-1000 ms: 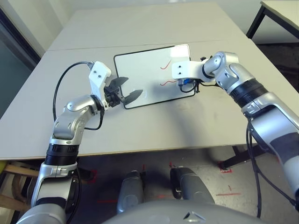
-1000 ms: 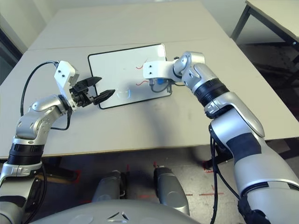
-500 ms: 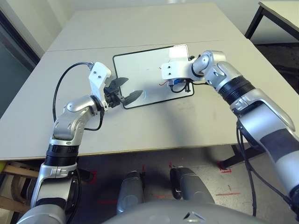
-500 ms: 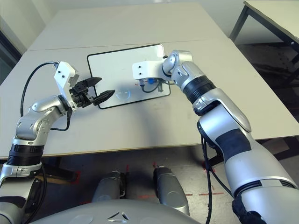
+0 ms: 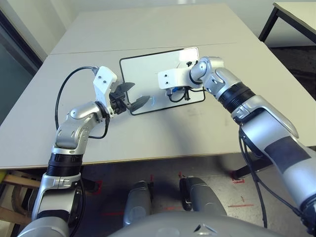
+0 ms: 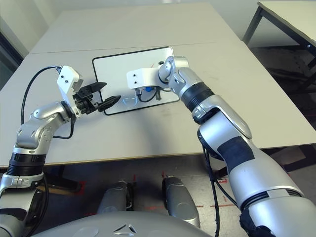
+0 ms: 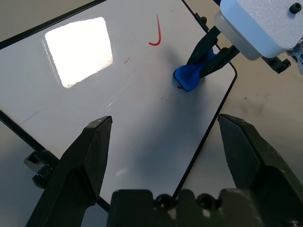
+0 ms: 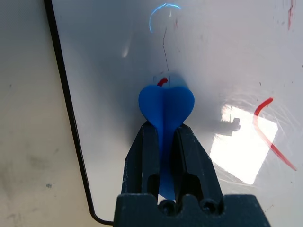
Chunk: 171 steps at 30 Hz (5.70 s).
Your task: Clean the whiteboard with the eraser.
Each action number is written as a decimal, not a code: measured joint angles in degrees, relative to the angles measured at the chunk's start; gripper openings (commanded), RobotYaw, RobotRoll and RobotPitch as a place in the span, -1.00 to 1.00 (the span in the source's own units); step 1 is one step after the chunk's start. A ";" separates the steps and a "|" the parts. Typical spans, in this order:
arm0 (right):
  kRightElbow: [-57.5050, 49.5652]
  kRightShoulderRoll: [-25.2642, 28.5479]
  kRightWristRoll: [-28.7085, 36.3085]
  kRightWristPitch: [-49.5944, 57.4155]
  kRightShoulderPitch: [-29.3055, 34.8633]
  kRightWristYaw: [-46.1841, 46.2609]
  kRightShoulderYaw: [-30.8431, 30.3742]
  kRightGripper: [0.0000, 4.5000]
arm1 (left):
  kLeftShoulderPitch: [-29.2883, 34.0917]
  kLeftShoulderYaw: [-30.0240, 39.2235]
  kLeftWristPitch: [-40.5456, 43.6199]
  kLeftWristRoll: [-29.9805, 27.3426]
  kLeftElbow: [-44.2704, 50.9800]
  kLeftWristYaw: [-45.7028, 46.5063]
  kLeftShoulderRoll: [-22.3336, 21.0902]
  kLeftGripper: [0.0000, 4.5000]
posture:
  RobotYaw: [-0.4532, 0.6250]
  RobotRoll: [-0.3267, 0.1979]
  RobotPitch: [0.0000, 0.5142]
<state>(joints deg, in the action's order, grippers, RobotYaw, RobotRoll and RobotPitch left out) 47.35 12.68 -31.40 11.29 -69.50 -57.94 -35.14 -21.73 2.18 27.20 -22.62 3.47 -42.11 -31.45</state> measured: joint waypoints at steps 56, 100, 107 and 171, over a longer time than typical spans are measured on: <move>8.01 6.71 -4.36 -3.06 -1.17 1.51 -0.63 -0.94 | -1.29 0.05 -1.33 0.07 -3.66 -0.04 0.09 1.00 | -0.22 0.25 -0.79; 5.30 -5.60 -4.66 0.88 -1.36 0.61 0.21 -0.94 | -0.97 0.16 -1.43 0.10 -3.90 0.00 0.07 1.00 | -0.18 0.25 -0.79; 6.65 -6.63 -4.67 0.29 -2.22 0.86 0.22 -0.94 | -0.68 0.17 -1.43 0.10 -3.89 0.01 0.07 1.00 | -0.17 0.25 -0.79; 27.63 1.88 -4.88 -13.00 -15.62 14.50 1.73 -0.94 | -1.05 0.99 -2.22 0.41 -4.23 0.65 0.03 1.00 | -0.12 0.25 -0.75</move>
<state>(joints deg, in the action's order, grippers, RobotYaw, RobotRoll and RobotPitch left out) 74.98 14.56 -36.28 -1.70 -85.13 -43.44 -33.41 -22.77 3.17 24.97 -22.22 -0.75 -41.46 -31.42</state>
